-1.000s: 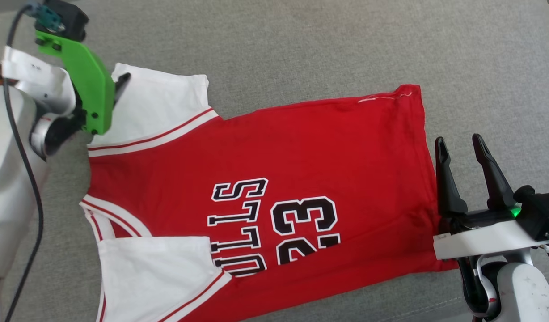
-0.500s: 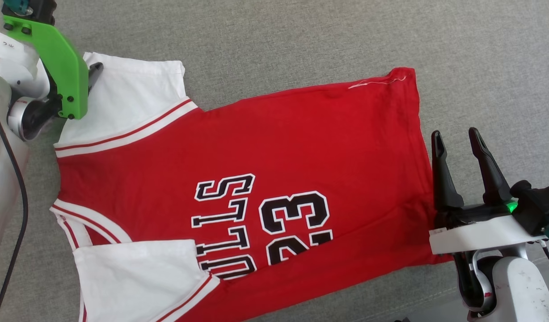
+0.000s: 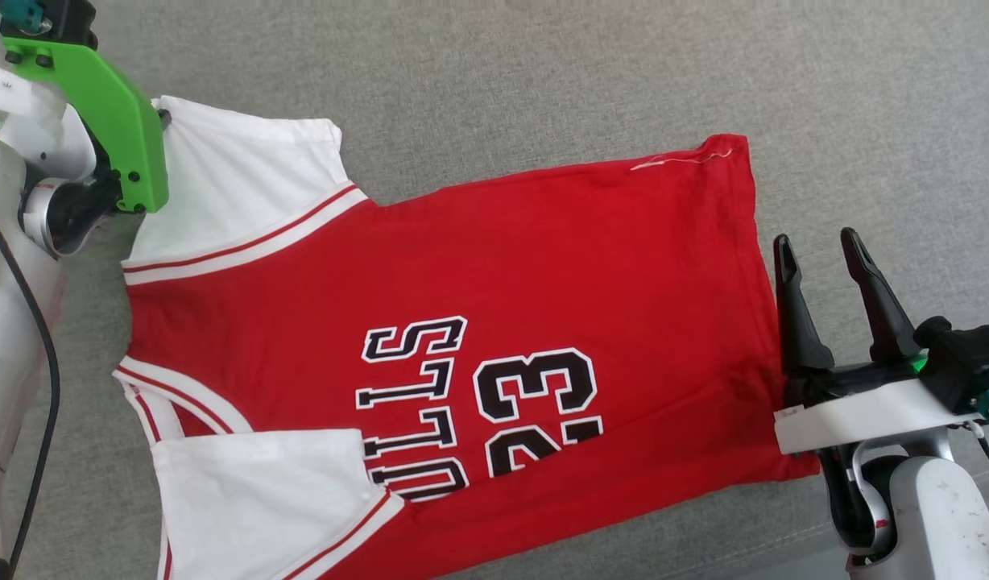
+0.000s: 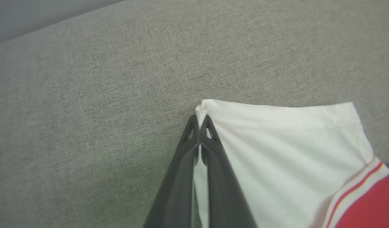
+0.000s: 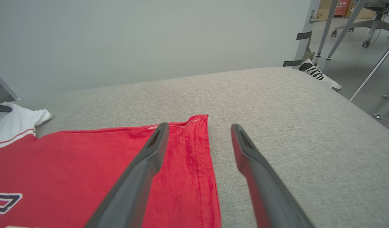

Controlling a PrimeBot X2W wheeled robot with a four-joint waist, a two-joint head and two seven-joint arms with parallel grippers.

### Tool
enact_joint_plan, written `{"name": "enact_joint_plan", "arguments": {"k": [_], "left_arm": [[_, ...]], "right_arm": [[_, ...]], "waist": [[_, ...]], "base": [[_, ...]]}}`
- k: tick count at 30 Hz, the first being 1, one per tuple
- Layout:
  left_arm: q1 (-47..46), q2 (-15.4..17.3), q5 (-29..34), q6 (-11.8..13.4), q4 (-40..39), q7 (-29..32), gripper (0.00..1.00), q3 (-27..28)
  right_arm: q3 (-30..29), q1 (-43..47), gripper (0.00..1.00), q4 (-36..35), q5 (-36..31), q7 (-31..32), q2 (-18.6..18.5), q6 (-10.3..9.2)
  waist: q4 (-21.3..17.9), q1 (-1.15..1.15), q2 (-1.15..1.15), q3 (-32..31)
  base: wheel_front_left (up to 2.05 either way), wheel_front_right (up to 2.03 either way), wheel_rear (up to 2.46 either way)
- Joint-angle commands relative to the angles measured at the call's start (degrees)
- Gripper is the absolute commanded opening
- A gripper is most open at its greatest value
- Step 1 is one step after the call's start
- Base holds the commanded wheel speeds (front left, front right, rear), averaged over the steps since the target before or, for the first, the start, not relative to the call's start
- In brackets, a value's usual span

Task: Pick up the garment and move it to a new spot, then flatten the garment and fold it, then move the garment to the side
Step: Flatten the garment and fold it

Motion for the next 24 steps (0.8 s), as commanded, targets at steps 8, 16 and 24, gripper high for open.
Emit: {"name": "enact_joint_plan", "arguments": {"k": [8,16,24], "left_arm": [[5.86,-0.97,-6.65,-0.37,-6.17,-4.7,0.0,2.2],[13.12,-0.07,-8.2,0.48,-16.93,-6.46,0.0,1.71],[20.94,1.38,-8.93,4.82,-30.73,-6.45,0.0,1.7]], "right_arm": [[-1.71,0.78,1.0,0.72,-1.02,7.1,-3.55,-0.05],[-1.05,0.18,1.0,0.06,0.42,22.41,-10.96,-0.05],[2.23,-5.34,1.0,1.4,5.92,38.65,-18.33,-0.05]], "waist": [[2.88,0.0,0.0,-7.68],[6.89,0.0,0.0,-12.09],[10.38,0.0,0.0,-12.76]], "base": [[0.0,0.0,0.0],[0.0,0.0,0.0],[0.0,0.0,0.0]]}}
